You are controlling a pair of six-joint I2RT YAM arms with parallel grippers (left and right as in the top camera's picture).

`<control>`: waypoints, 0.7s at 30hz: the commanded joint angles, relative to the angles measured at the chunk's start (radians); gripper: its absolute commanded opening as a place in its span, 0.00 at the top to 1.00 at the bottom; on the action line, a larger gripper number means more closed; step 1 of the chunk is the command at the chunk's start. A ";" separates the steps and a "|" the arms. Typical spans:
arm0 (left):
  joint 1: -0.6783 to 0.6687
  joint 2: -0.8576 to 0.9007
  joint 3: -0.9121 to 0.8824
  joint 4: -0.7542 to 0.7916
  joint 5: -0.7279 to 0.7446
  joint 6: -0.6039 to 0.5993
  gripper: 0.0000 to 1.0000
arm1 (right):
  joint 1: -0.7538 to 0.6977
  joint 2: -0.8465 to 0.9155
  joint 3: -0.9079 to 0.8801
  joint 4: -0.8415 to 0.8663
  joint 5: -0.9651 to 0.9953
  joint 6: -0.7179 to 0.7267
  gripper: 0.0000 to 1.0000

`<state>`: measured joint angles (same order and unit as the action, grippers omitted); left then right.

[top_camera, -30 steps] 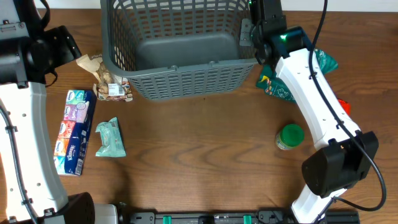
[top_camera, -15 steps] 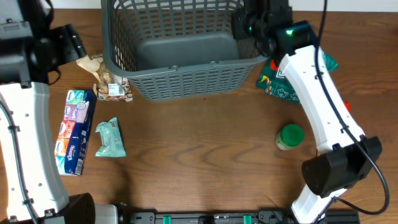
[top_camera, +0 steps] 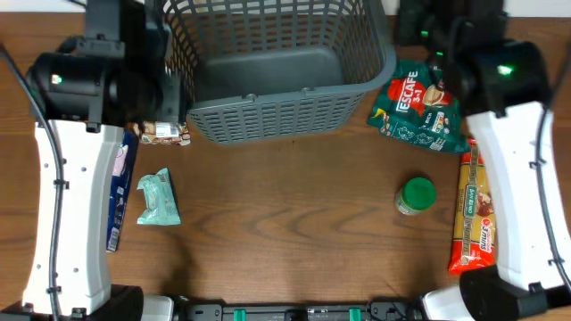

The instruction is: Pack container

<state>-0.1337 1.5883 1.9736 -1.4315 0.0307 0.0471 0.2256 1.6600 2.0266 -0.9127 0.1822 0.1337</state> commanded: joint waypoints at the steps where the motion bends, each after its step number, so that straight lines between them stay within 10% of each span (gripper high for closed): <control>1: -0.029 -0.003 0.005 -0.073 0.006 -0.007 0.63 | -0.042 -0.011 0.011 -0.055 0.032 0.092 0.99; 6: -0.059 -0.053 0.005 -0.110 0.006 -0.008 0.94 | -0.073 -0.010 0.010 -0.132 0.032 0.098 0.99; 21: -0.075 -0.067 -0.120 -0.085 0.006 -0.022 0.94 | -0.080 -0.010 0.006 -0.241 0.031 0.098 0.99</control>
<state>-0.2050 1.4925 1.8996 -1.5333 0.0383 0.0326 0.1562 1.6493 2.0289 -1.1461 0.2028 0.2180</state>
